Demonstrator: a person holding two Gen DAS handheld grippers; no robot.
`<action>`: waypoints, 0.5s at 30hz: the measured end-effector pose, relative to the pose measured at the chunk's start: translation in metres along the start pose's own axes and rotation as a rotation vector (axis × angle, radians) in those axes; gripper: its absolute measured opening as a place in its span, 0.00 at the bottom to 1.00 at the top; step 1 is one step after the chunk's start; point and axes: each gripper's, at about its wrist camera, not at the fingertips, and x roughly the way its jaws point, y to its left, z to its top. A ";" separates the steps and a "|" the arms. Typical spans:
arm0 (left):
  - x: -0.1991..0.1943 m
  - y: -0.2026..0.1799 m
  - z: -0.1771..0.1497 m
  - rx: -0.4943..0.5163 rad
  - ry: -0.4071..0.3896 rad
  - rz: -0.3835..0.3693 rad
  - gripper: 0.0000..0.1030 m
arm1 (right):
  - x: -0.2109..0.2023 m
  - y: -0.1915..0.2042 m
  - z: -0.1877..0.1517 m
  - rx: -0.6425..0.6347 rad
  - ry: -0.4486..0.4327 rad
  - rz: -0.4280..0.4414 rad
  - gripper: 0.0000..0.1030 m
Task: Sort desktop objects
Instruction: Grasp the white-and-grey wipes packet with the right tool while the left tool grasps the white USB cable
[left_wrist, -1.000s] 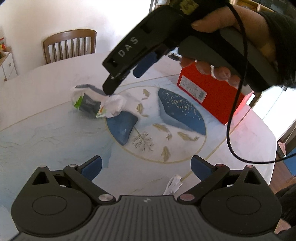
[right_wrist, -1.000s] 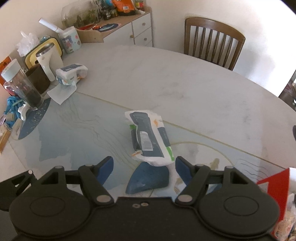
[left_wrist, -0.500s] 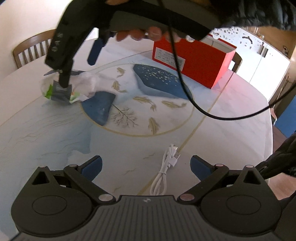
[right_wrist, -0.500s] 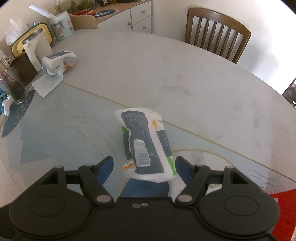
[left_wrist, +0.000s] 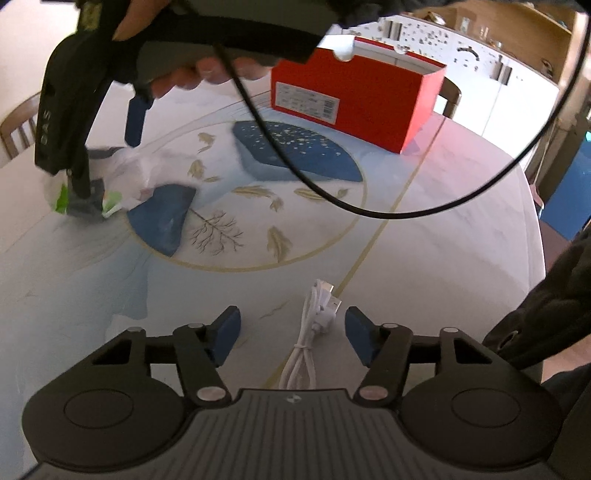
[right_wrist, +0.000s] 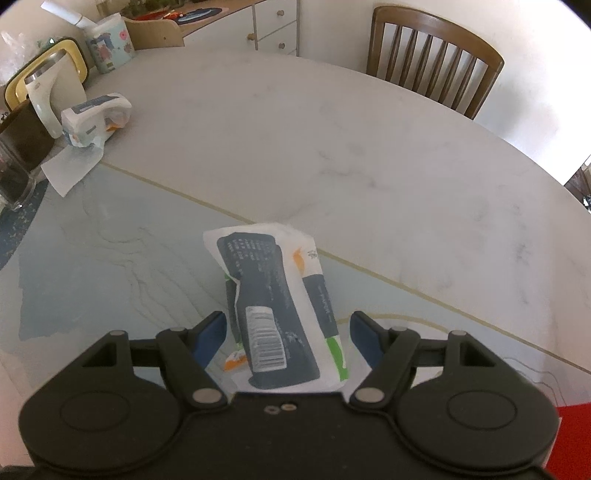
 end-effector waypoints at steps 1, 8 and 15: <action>0.000 -0.001 -0.001 0.011 -0.003 0.006 0.55 | 0.001 -0.001 0.000 -0.001 0.002 -0.002 0.71; -0.002 0.000 -0.003 0.015 -0.023 0.027 0.29 | 0.011 -0.003 0.002 -0.001 0.011 -0.024 0.71; -0.002 0.002 -0.003 0.003 -0.033 0.035 0.17 | 0.018 -0.006 -0.004 0.001 0.020 -0.025 0.67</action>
